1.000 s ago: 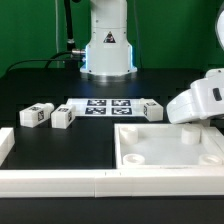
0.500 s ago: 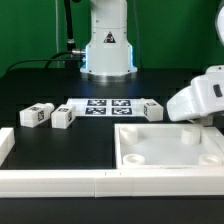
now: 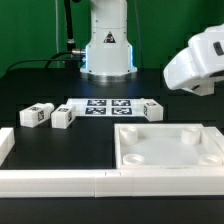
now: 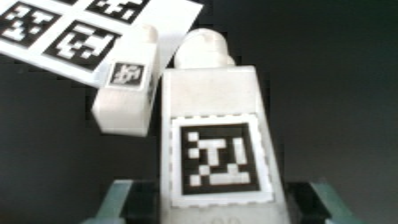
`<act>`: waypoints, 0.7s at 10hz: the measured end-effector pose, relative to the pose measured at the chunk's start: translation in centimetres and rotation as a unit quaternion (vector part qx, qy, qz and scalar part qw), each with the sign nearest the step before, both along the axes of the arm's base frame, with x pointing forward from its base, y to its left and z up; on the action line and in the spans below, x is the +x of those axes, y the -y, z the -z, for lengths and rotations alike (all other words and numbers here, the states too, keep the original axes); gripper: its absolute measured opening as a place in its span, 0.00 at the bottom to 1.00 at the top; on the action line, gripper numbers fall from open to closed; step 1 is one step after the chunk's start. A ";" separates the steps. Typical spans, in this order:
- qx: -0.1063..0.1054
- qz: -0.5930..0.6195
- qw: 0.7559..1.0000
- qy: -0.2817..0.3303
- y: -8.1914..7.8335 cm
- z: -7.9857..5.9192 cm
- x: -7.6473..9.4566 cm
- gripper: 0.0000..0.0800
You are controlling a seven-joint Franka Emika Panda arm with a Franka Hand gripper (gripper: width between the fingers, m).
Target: Assemble square table
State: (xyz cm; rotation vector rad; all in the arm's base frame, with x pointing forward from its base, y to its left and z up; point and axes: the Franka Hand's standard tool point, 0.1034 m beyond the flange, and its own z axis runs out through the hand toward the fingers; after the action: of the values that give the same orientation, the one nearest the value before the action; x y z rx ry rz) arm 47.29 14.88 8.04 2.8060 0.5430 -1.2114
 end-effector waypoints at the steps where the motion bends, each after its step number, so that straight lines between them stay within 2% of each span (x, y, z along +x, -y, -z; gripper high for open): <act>1: 0.000 0.000 1.000 0.000 0.1 0.0 -0.4 0.36; 2: 0.000 0.000 1.000 0.001 0.1 0.1 -0.3 0.36; 3: 0.014 0.004 0.999 0.033 -0.1 0.4 0.7 0.36; 4: 0.041 0.020 0.997 0.070 0.1 0.2 1.7 0.36; 6: 0.051 0.029 0.992 0.113 1.4 -2.3 3.5 0.36; 7: 0.056 0.019 0.985 0.163 1.2 -3.0 4.7 0.36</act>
Offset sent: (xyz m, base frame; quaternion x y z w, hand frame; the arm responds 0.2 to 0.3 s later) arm 0.0162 -0.0032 -0.0015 0.1017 0.1782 -0.0200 0.9785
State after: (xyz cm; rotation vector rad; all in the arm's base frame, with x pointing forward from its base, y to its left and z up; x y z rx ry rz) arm 52.01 13.65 11.03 3.0323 0.5492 -0.7193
